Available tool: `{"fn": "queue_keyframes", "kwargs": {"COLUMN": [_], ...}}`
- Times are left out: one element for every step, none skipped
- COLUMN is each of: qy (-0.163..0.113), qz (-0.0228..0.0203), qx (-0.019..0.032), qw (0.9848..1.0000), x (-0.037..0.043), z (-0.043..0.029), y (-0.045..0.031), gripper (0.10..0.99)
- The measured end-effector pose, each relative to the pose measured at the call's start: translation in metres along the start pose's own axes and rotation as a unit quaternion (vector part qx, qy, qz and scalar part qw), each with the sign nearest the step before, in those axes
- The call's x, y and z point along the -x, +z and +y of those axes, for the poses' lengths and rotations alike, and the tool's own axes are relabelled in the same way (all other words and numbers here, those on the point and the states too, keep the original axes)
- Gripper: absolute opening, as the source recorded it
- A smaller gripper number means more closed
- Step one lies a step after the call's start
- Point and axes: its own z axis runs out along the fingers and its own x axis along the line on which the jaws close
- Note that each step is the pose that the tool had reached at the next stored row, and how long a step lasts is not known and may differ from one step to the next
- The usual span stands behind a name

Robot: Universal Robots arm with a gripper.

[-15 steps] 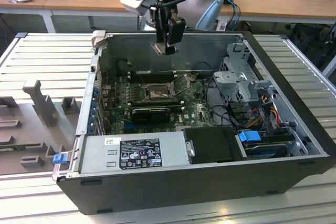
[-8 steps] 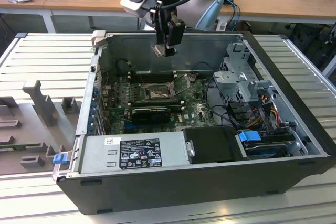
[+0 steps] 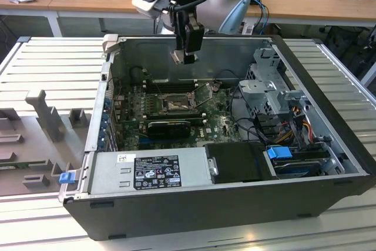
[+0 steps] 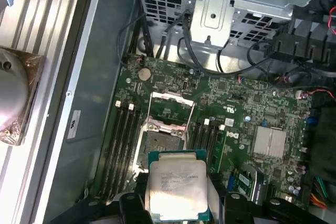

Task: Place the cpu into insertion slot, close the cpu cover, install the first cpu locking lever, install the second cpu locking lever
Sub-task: 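Place the cpu into insertion slot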

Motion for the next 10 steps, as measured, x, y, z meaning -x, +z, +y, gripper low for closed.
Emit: {"fn": "queue_keyframes", "kwargs": {"qy": [0.01,0.024,0.03,0.035,0.043,0.048,0.055,0.061,0.066,0.072], "qz": [-0.0009,-0.0022,-0.0027,-0.0032,-0.0039,-0.0043,-0.0049,-0.0054,-0.0059,-0.0065], "qx": [0.0002,0.0005,0.0006,0.0007,0.0008,0.0009,0.0011,0.0012,0.0013,0.0015], "qw": [0.9999,0.9997,0.9995,0.9994,0.9991,0.9988,0.9985,0.9981,0.9978,0.9974], "x": [0.0,0.0,0.0,0.0,0.0,0.0,0.0,0.0,0.0,0.0], "z": [0.0,0.0,-0.0001,-0.0001,-0.0001,-0.0001,-0.0001,-0.0001,-0.0001,-0.0001], "y": [0.0001,0.0004,0.0006,0.0007,0.0008,0.0009,0.001,0.0011,0.0012,0.0013], "gripper": [0.525,0.525,0.525,0.525,0.525,0.525,0.525,0.525,0.525,0.525]}}
